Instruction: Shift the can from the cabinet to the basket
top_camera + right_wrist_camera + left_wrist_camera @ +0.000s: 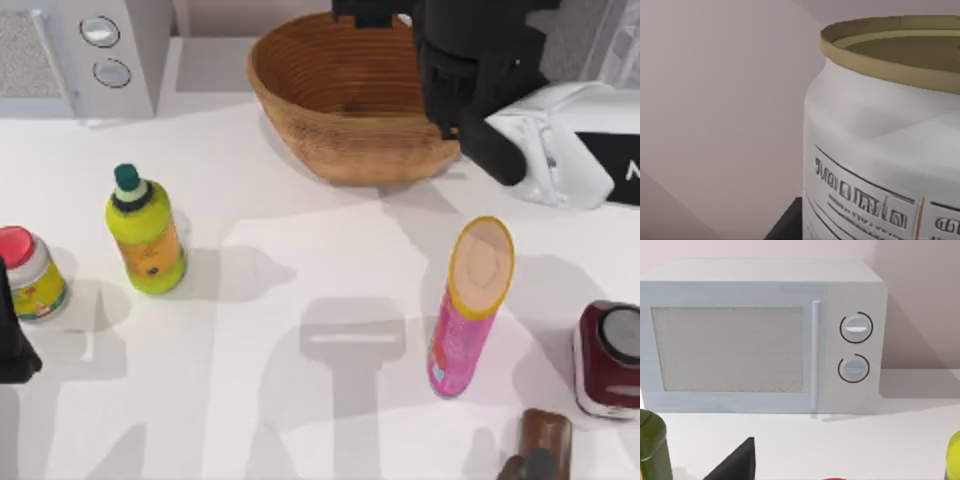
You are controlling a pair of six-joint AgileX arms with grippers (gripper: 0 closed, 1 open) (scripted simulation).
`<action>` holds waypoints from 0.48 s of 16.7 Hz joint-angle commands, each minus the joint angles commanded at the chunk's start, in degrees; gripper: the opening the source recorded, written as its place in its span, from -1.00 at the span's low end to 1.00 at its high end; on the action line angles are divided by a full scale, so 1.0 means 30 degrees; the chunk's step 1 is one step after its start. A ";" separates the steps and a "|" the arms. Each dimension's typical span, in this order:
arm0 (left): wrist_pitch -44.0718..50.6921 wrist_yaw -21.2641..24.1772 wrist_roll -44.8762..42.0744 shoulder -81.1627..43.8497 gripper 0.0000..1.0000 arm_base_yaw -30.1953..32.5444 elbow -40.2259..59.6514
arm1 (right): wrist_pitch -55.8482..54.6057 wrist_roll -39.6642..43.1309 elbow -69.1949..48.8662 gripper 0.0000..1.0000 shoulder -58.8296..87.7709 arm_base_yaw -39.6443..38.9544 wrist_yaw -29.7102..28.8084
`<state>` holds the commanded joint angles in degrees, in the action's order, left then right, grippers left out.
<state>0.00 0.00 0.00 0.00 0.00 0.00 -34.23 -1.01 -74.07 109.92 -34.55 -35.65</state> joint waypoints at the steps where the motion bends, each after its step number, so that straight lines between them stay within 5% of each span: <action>1: 0.0000 0.0000 0.0000 0.0000 1.00 0.0000 0.0000 | -0.0296 -0.0012 -0.0641 -1.00 0.0876 -0.0295 -0.0306; 8: 0.0000 0.0000 0.0000 0.0000 1.00 0.0000 0.0000 | -0.0850 -0.0035 -0.1832 -1.00 0.2396 -0.0846 -0.0880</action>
<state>0.00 0.00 0.00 0.00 0.00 0.00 -36.78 -1.11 -79.57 117.10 -37.08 -38.29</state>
